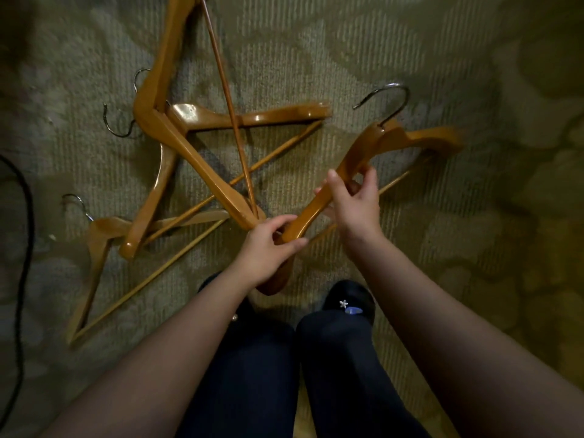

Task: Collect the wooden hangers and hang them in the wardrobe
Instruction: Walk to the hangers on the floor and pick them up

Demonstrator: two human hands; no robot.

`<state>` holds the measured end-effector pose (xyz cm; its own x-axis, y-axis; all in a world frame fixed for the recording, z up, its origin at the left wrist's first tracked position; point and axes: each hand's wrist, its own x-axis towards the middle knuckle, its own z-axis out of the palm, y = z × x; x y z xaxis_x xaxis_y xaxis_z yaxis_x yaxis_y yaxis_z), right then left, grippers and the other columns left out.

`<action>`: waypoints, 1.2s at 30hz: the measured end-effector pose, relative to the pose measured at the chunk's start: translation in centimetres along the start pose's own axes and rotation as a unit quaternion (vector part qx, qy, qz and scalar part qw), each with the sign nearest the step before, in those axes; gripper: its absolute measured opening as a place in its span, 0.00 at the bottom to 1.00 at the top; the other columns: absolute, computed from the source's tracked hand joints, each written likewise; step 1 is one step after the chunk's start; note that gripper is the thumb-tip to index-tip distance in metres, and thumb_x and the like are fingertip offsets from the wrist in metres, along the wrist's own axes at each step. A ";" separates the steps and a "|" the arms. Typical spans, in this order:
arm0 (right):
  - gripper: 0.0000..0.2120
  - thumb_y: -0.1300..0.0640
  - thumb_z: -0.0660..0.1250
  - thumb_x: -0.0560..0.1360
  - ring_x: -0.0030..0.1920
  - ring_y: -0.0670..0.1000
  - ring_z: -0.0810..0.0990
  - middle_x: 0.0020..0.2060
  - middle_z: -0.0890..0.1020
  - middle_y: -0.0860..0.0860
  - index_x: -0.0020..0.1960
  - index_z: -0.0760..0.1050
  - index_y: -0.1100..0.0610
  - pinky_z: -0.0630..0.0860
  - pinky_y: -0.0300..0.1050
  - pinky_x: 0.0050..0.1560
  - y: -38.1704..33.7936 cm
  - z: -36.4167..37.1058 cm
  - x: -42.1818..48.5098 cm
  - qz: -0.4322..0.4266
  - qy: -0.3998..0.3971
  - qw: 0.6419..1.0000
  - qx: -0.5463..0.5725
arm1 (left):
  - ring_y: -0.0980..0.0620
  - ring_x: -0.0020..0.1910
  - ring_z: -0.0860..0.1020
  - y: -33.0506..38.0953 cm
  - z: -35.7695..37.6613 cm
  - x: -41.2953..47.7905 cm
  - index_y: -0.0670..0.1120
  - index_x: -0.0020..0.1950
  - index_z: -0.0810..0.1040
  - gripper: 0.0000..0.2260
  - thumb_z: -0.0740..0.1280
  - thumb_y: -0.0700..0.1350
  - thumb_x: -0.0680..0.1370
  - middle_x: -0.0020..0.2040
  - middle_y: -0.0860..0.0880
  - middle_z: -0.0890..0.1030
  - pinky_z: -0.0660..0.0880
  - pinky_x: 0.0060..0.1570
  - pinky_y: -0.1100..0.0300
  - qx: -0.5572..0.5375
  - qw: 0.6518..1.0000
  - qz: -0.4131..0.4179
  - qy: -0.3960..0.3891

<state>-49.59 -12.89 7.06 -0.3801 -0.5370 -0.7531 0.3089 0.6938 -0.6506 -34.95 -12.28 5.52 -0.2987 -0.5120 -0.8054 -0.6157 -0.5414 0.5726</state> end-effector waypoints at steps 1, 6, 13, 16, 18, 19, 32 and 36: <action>0.25 0.56 0.63 0.78 0.51 0.52 0.81 0.58 0.77 0.57 0.71 0.58 0.53 0.79 0.52 0.55 -0.6 0.4 0.2 0.000 0.010 1.000 0.007 | 0.54 0.53 0.77 0.6 -0.3 0.0 0.51 0.65 0.73 0.17 0.66 0.49 0.76 0.53 0.51 0.78 0.72 0.51 0.62 -0.021 1.000 -0.001 -0.003; 0.27 0.57 0.58 0.80 0.47 0.48 0.81 0.61 0.75 0.54 0.74 0.51 0.49 0.77 0.54 0.59 -2.1 3.0 1.5 0.018 0.036 0.999 0.027 | 0.50 0.55 0.76 0.8 -2.1 1.6 0.50 0.58 0.72 0.11 0.63 0.50 0.78 0.61 0.47 0.72 0.77 0.51 0.57 -0.045 0.974 -0.014 0.219; 0.25 0.61 0.60 0.79 0.52 0.50 0.81 0.66 0.72 0.54 0.72 0.56 0.54 0.77 0.46 0.58 0.1 3.2 3.5 -0.004 0.026 0.999 -0.036 | 0.43 0.63 0.75 -0.5 -6.4 5.5 0.54 0.73 0.55 0.30 0.67 0.46 0.76 0.71 0.44 0.67 0.72 0.59 0.49 -0.194 0.894 -0.153 0.375; 0.23 0.61 0.61 0.78 0.49 0.47 0.81 0.63 0.72 0.51 0.71 0.58 0.55 0.77 0.36 0.48 1.2 2.4 4.0 -0.030 0.005 0.996 -0.083 | 0.43 0.61 0.76 -0.9 -8.7 8.0 0.53 0.74 0.56 0.31 0.67 0.49 0.75 0.65 0.44 0.73 0.71 0.63 0.43 -0.285 0.873 -0.194 0.344; 0.23 0.61 0.62 0.78 0.56 0.52 0.80 0.63 0.73 0.52 0.70 0.59 0.54 0.77 0.47 0.56 2.3 1.9 4.2 -0.031 0.001 0.994 -0.108 | 0.48 0.58 0.78 -1.2 -9.9 8.9 0.49 0.73 0.60 0.29 0.68 0.47 0.75 0.61 0.46 0.77 0.72 0.63 0.46 -0.373 0.854 -0.192 0.308; 0.23 0.61 0.62 0.77 0.59 0.55 0.78 0.63 0.74 0.53 0.69 0.59 0.53 0.75 0.54 0.61 2.8 1.7 4.4 -0.027 0.004 0.993 -0.116 | 0.50 0.56 0.79 -1.4 -10.3 9.1 0.47 0.72 0.63 0.26 0.68 0.45 0.75 0.58 0.46 0.79 0.74 0.62 0.49 -0.416 0.841 -0.184 0.294; 0.26 0.62 0.61 0.78 0.52 0.52 0.80 0.54 0.78 0.53 0.73 0.58 0.52 0.75 0.54 0.59 -0.1 -1.5 -0.5 0.048 -0.016 0.996 -0.067 | 0.58 0.34 0.82 1.0 -9.4 0.5 0.46 0.44 0.77 0.03 0.66 0.44 0.76 0.36 0.51 0.82 0.80 0.36 0.63 -0.543 0.810 -0.128 0.180; 0.15 0.61 0.61 0.78 0.44 0.51 0.80 0.44 0.78 0.52 0.63 0.67 0.53 0.76 0.44 0.42 -3.9 -3.4 -4.5 0.057 -0.075 0.993 -0.077 | 0.60 0.25 0.76 3.3 -9.1 -4.6 0.47 0.40 0.77 0.05 0.67 0.46 0.75 0.29 0.53 0.77 0.75 0.26 0.67 -0.528 0.818 -0.133 0.186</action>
<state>-52.03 -11.51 13.31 -0.2120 -0.5085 -0.8346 0.2018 0.8128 -0.5465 -28.98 -17.78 12.55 0.1057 -0.3442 -0.9329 0.4091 -0.8401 0.3563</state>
